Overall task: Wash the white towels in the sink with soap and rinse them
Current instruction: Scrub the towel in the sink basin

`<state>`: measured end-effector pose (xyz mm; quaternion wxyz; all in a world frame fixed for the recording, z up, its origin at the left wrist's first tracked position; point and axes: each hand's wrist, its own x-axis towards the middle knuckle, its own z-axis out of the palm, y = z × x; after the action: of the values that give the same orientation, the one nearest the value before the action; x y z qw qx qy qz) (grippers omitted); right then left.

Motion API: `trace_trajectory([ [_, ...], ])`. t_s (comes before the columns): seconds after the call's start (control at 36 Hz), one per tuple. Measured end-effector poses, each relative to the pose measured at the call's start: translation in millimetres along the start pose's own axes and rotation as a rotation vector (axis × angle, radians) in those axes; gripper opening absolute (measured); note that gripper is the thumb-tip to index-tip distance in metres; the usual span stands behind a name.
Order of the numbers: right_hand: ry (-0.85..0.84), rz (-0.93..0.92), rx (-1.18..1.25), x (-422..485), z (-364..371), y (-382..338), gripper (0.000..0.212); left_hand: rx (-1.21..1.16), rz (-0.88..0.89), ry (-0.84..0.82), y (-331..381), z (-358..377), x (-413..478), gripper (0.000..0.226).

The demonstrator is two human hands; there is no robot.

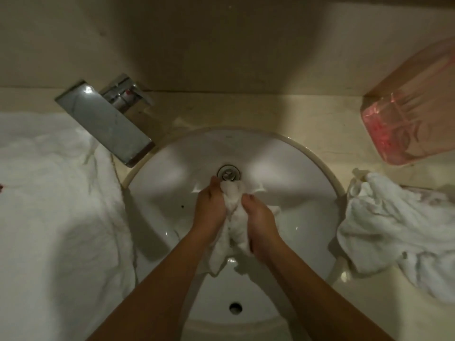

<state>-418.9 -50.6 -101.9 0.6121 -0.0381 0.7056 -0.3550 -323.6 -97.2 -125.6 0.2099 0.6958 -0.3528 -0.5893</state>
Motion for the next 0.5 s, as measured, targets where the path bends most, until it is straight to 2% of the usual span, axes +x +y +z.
trace_trajectory([
  [0.06,-0.066,-0.011,-0.044,0,-15,8,0.020,0.021,0.020,-0.032,-5,2,-4,0.058],
  [0.14,-0.014,-0.026,-0.052,6,-31,5,0.022,0.033,0.068,-0.030,-12,-2,-16,0.066],
  [0.25,0.238,-0.187,-0.219,17,-57,-13,0.030,0.155,0.135,0.102,-11,-35,-8,0.063],
  [0.28,0.291,-0.235,-0.229,20,-63,-15,0.030,0.199,0.137,0.106,-13,-45,-3,0.067],
  [0.33,0.349,-0.353,-0.296,25,-69,-15,0.027,0.302,0.126,0.065,-19,-58,6,0.096],
  [0.36,0.337,-0.411,-0.356,25,-67,-13,0.025,0.361,0.110,0.053,-22,-59,7,0.101],
  [0.44,0.251,-0.529,-0.583,24,-53,-4,0.022,0.576,0.200,0.045,-25,-41,-12,0.092],
  [0.5,0.184,-0.548,-0.728,24,-46,4,0.019,0.586,0.225,0.104,-24,-25,-27,0.095],
])
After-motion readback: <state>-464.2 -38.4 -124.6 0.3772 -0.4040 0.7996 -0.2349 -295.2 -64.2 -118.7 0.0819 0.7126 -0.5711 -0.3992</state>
